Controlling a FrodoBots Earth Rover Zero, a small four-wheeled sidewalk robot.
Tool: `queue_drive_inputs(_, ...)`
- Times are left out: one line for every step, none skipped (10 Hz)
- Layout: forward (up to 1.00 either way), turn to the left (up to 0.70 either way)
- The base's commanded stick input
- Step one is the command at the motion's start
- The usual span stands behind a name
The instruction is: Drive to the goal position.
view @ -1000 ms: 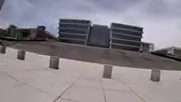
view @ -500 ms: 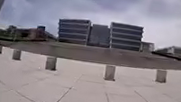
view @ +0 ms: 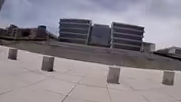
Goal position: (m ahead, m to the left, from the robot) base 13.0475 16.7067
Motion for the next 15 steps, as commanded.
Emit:
queue_drive_inputs(0.7,0.0)
queue_drive_inputs(0.7,0.0)
queue_drive_inputs(0.7,0.0)
queue_drive_inputs(0.7,0.0)
queue_drive_inputs(0.7,0.0)
queue_drive_inputs(0.7,0.0)
queue_drive_inputs(0.7,0.0)
queue_drive_inputs(0.7,0.0)
queue_drive_inputs(0.7,0.0)
queue_drive_inputs(0.7,0.0)
queue_drive_inputs(0.7,0.0)
queue_drive_inputs(0.7,0.0)
queue_drive_inputs(0.7,0.0)
queue_drive_inputs(0.7,0.0)
queue_drive_inputs(0.7,0.0)
